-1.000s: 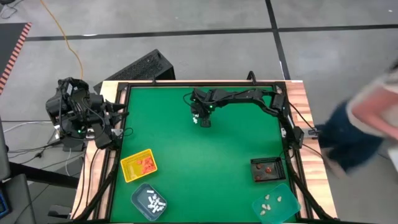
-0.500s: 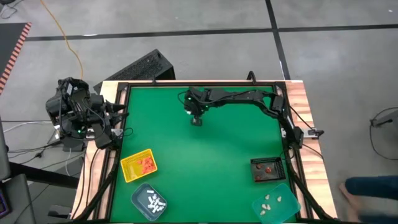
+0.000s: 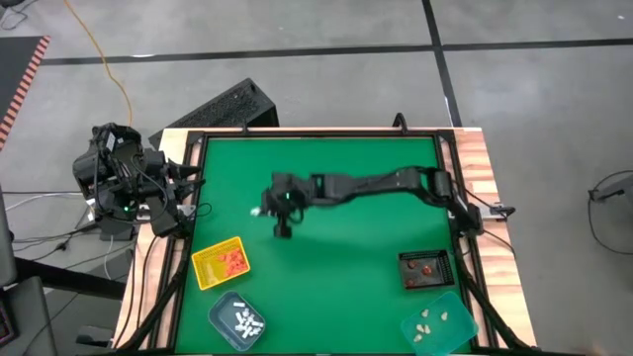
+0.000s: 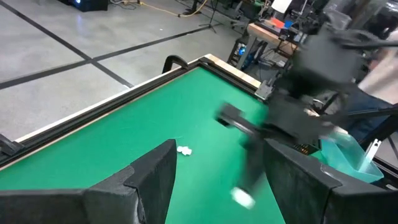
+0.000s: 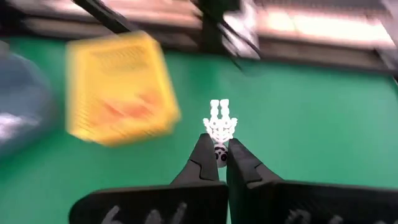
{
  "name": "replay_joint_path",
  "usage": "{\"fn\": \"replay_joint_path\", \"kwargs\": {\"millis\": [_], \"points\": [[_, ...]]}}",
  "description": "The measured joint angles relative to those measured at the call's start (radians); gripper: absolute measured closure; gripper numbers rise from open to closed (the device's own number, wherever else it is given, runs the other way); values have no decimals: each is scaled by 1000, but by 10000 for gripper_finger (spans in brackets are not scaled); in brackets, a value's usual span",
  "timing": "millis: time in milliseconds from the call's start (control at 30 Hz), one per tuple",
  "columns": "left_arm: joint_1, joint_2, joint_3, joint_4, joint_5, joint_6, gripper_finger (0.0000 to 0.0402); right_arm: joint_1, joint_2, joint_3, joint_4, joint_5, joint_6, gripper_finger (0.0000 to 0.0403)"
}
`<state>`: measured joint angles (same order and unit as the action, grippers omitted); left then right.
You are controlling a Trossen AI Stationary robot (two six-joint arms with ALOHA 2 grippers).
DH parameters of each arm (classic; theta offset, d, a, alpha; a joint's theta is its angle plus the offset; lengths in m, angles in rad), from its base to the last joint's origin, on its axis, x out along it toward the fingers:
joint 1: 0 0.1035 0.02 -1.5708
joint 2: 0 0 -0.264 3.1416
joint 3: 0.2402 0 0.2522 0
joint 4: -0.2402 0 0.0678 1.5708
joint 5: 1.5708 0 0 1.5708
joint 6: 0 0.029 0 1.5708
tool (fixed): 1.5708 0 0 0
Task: Sort Halloween decoration
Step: Put the top white skeleton model into the blue bin
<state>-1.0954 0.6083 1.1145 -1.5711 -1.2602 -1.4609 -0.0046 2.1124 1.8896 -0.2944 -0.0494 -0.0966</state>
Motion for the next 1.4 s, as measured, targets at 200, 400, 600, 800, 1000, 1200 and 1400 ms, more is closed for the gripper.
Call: {"fn": "replay_joint_path", "kwargs": {"millis": [200, 400, 600, 800, 1000, 1200, 1400], "points": [[0, 0, 0, 0, 0, 0, 176, 155, 3, 2, 185, 47, 3, 401], [0, 0, 0, 0, 0, -1, 176, 257, 30, 5, 379, 52, 3, 401], [0, 0, 0, 0, 27, 16, 176, 329, 160, 79, 452, 46, 12, 401], [0, 0, 0, 0, 63, 25, 176, 357, 319, 286, 397, -1, 56, 401], [0, 0, 0, 0, 78, 25, 176, 362, 455, 468, 295, -38, 133, 401], [0, 0, 0, 0, 77, 27, 176, 367, 458, 455, 201, -39, 236, 388], [0, 0, 0, 0, 77, 27, 176, 368, 458, 454, 119, -62, 264, 351]]}}
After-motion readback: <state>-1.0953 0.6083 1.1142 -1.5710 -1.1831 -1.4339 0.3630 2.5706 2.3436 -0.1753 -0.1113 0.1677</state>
